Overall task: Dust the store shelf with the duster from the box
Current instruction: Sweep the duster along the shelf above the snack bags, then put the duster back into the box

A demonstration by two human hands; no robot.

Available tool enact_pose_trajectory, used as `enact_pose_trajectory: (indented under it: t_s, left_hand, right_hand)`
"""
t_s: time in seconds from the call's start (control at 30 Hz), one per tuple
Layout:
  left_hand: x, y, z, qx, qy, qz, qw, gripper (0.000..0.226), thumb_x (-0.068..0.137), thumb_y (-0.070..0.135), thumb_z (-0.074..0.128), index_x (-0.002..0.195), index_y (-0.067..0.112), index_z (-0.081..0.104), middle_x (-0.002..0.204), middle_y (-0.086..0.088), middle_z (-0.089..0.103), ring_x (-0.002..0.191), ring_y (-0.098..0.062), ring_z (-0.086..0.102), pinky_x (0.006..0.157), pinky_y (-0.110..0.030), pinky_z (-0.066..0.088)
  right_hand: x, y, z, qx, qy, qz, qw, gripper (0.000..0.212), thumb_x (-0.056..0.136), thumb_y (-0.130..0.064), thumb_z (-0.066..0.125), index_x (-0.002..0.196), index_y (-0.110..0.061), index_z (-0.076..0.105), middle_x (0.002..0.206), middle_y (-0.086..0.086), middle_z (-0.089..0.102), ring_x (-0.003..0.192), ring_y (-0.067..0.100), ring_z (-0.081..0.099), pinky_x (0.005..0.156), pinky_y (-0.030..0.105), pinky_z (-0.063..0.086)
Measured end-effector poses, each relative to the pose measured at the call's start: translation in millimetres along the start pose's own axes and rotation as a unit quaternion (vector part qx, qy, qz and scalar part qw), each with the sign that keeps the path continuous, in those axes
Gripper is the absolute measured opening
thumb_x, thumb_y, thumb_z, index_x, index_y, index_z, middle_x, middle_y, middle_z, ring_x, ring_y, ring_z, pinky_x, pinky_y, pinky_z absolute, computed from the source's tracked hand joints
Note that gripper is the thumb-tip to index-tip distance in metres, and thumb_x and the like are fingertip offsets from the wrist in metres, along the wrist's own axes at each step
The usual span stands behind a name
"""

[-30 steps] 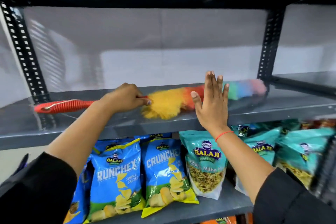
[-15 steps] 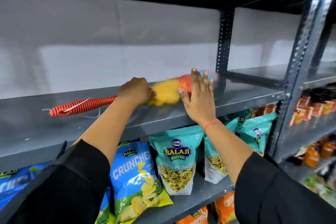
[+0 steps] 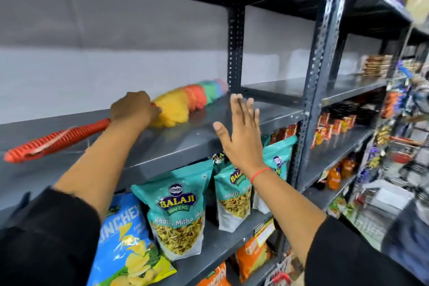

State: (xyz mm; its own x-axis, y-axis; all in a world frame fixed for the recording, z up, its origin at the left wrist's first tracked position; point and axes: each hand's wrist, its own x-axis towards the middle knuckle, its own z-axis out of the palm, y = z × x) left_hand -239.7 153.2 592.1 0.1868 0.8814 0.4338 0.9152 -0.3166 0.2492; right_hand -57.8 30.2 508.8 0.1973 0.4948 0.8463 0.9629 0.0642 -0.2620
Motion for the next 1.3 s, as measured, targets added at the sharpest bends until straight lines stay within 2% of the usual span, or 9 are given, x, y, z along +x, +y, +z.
enact_pose_trajectory:
  t_s: [0.13, 0.23, 0.4, 0.5, 0.57, 0.77, 0.97, 1.2, 1.3]
  left_hand:
    - [-20, 1, -36, -0.032, 0.006, 0.078, 0.996, 0.043, 0.075, 0.057, 0.064, 0.094, 0.020, 0.073, 0.095, -0.014, 0.069, 0.089, -0.035, 0.061, 0.070, -0.033, 0.042]
    - [-44, 11, -66, -0.026, 0.031, 0.156, 0.987, 0.048, 0.064, 0.068, 0.063, 0.091, 0.031, 0.074, 0.077, -0.005, 0.067, 0.077, -0.031, 0.059, 0.068, -0.035, 0.048]
    - [-90, 32, -97, -0.009, 0.039, 0.319, 0.947, 0.069, 0.052, 0.089, 0.045, 0.095, 0.041, 0.070, 0.077, -0.001, 0.073, 0.069, -0.031, 0.065, 0.067, -0.048, 0.055]
    - [-113, 61, -87, 0.048, -0.028, 0.391, 0.919, 0.058, 0.054, 0.078, 0.044, 0.086, 0.040, 0.073, 0.064, 0.001, 0.069, 0.061, -0.029, 0.064, 0.061, -0.046, 0.055]
    - [-129, 80, -62, 0.095, -0.077, 0.413, 0.903, 0.056, 0.053, 0.079, 0.038, 0.083, 0.043, 0.068, 0.067, 0.003, 0.069, 0.065, -0.028, 0.066, 0.063, -0.042, 0.055]
    - [-180, 125, 68, 0.216, -0.135, 0.443, 0.860, 0.039, 0.077, 0.063, 0.049, 0.092, 0.028, 0.058, 0.085, 0.000, 0.069, 0.083, -0.021, 0.068, 0.045, -0.026, 0.024]
    - [-227, 143, 216, 0.199, -0.295, 0.414, 0.838, 0.029, 0.088, 0.037, 0.052, 0.109, 0.019, 0.059, 0.113, -0.006, 0.065, 0.107, -0.027, 0.062, 0.075, -0.032, 0.047]
    - [-282, 134, 334, 0.222, -0.426, 0.362, 0.799, 0.028, 0.090, 0.021, 0.048, 0.115, 0.015, 0.060, 0.121, -0.007, 0.064, 0.112, -0.026, 0.061, 0.087, -0.034, 0.049]
    - [-303, 126, 372, 0.240, -0.453, 0.351, 0.784, 0.030, 0.092, 0.018, 0.046, 0.119, 0.016, 0.060, 0.125, -0.007, 0.063, 0.116, -0.025, 0.059, 0.091, -0.033, 0.048]
  right_hand:
    - [-13, 38, -25, 0.003, 0.086, 0.077, 0.993, 0.067, 0.092, -0.052, 0.028, 0.142, -0.018, -0.002, 0.150, 0.001, 0.000, 0.137, 0.018, -0.009, 0.115, 0.048, 0.000]
    - [-14, 55, -53, 0.069, 0.171, 0.145, 0.972, 0.071, 0.092, -0.056, 0.025, 0.145, -0.010, 0.011, 0.153, 0.008, 0.010, 0.138, 0.020, -0.001, 0.114, 0.052, 0.005]
    - [-28, 78, -99, 0.071, 0.230, 0.069, 0.968, 0.077, 0.093, -0.058, 0.020, 0.140, 0.003, 0.021, 0.148, 0.024, 0.026, 0.138, 0.039, 0.016, 0.112, 0.058, 0.011]
    - [-53, 89, -113, 0.076, 0.243, 0.065, 0.965, 0.073, 0.096, -0.054, 0.023, 0.138, 0.005, 0.026, 0.148, 0.010, 0.027, 0.140, 0.032, 0.013, 0.115, 0.049, 0.010]
    - [-82, 96, -113, 0.048, 0.207, 0.062, 0.975, 0.070, 0.096, -0.053, 0.020, 0.139, 0.001, 0.026, 0.147, -0.008, 0.018, 0.141, 0.013, 0.006, 0.115, 0.032, 0.003]
    - [-190, 132, -84, -0.051, 0.016, 0.104, 0.993, 0.068, 0.096, -0.054, 0.014, 0.139, -0.004, 0.026, 0.145, 0.009, 0.025, 0.138, 0.022, 0.014, 0.114, 0.044, 0.001]
    - [-282, 161, -47, -0.127, -0.128, 0.146, 0.973, 0.055, 0.092, -0.040, 0.034, 0.127, -0.002, 0.051, 0.134, 0.016, 0.049, 0.129, 0.029, 0.037, 0.108, 0.045, 0.015]
    - [-374, 174, -20, -0.180, -0.275, 0.204, 0.922, 0.050, 0.092, -0.043, 0.032, 0.119, -0.011, 0.060, 0.117, 0.011, 0.065, 0.114, 0.030, 0.056, 0.103, 0.044, 0.026]
    - [-413, 172, -8, -0.191, -0.323, 0.244, 0.894, 0.051, 0.089, -0.045, 0.032, 0.118, -0.016, 0.062, 0.118, 0.006, 0.065, 0.112, 0.025, 0.059, 0.092, 0.042, 0.047]
